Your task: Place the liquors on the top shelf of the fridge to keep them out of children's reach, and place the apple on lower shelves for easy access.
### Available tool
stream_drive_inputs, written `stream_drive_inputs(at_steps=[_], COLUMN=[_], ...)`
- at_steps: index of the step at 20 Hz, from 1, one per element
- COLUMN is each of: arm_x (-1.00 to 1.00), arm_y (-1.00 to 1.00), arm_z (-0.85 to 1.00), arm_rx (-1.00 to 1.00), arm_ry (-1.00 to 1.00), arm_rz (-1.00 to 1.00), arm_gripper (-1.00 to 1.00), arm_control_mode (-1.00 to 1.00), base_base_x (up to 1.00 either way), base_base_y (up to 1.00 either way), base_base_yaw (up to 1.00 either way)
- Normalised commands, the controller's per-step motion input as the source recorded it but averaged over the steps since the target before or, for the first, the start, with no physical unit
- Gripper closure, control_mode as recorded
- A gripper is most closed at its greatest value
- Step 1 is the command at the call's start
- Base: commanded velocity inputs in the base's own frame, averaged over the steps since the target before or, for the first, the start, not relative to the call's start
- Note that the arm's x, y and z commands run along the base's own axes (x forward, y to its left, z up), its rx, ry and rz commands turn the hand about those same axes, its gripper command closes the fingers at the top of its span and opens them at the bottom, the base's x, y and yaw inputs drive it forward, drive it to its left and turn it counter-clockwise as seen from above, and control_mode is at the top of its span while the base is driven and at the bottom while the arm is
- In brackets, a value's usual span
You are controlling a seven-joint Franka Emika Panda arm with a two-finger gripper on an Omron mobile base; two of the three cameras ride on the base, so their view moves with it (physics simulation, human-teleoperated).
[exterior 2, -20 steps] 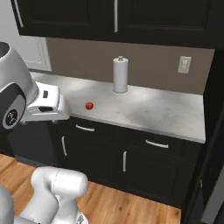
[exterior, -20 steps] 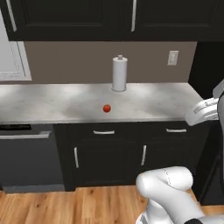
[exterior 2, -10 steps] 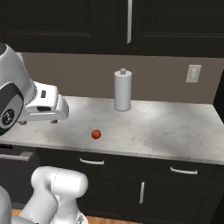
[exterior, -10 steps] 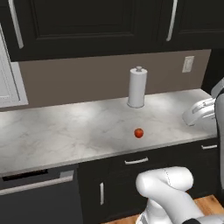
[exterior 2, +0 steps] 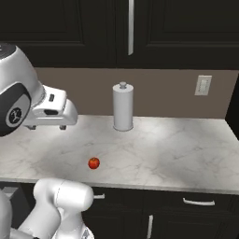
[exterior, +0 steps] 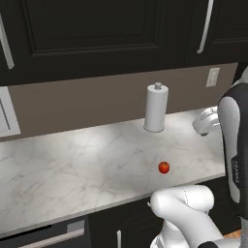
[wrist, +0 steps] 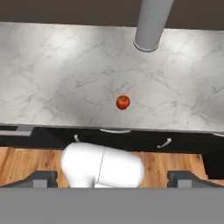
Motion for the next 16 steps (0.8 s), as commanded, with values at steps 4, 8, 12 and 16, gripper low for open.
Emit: stream_drive_inputs(at_steps=[4,8,12,16], arm_x=[0.29,0.24,0.17,0.13], arm_y=[0.0,0.0,-0.01,0.0], arm_z=[-0.64,-0.69,-0.64,-0.62], arm_rx=[-0.08,-0.08,-0.04,0.0], arm_ry=[0.05,0.11,0.12,0.05], arm_rz=[-0.17,-0.15,-0.09,-0.07], arm_gripper=[-1.0,-1.0,-1.0,-1.0], arm_control_mode=[-1.0,-1.0,-1.0,-1.0], base_base_x=[0.0,0.0,0.0,0.0], base_base_y=[0.0,0.0,0.0,0.0], base_base_yaw=[0.0,0.0,0.0,0.0])
